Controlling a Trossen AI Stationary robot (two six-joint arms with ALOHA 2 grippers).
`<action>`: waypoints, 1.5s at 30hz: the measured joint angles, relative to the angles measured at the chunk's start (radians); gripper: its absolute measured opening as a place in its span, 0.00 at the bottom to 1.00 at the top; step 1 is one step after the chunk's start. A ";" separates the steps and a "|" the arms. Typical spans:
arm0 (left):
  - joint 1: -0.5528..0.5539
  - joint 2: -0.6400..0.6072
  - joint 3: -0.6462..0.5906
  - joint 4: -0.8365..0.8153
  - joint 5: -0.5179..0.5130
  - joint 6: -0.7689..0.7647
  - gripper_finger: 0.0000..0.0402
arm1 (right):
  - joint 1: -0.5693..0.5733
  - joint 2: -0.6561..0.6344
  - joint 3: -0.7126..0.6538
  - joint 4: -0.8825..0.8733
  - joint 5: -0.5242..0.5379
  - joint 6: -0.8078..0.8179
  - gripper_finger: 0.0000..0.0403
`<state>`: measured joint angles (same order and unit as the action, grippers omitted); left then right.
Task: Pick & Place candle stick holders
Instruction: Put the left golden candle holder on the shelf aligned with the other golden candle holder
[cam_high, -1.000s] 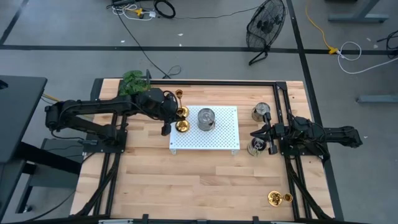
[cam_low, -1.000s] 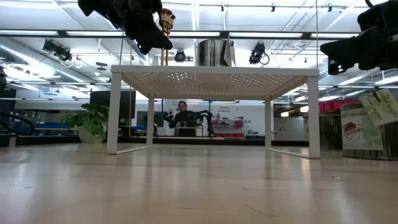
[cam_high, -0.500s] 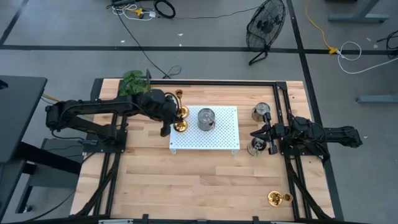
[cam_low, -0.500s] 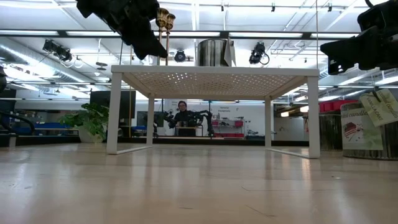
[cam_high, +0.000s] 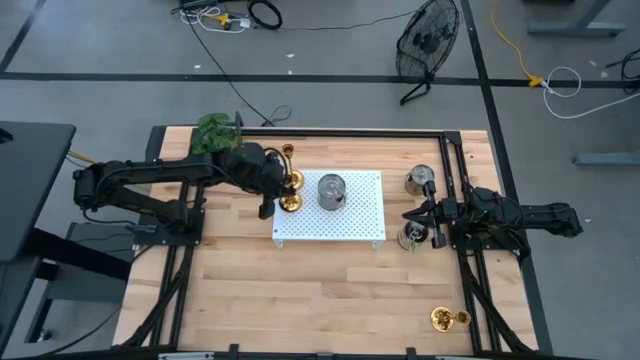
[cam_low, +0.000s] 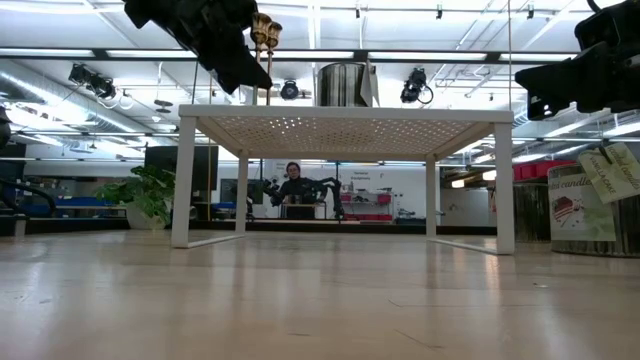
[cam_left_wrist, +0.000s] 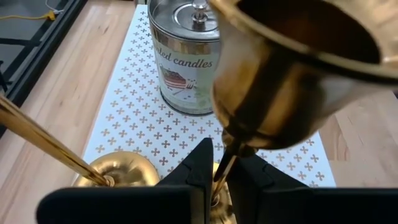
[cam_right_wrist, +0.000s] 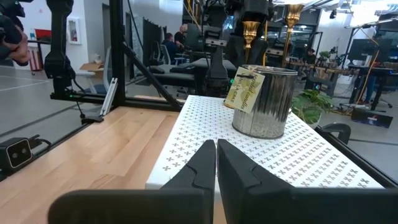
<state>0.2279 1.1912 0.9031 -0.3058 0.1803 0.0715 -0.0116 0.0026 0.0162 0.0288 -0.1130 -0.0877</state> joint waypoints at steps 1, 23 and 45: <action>0.000 0.000 0.000 0.000 0.002 0.000 0.11 | 0.000 0.000 0.000 0.000 0.000 0.000 0.05; 0.000 -0.001 0.002 -0.007 0.016 -0.007 0.40 | 0.000 0.000 0.000 0.000 0.000 0.000 0.05; 0.000 -0.002 0.003 -0.058 0.016 -0.012 0.44 | 0.000 0.000 0.000 0.000 0.000 0.000 0.05</action>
<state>0.2283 1.1896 0.9062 -0.3636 0.1959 0.0593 -0.0116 0.0027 0.0161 0.0288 -0.1130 -0.0878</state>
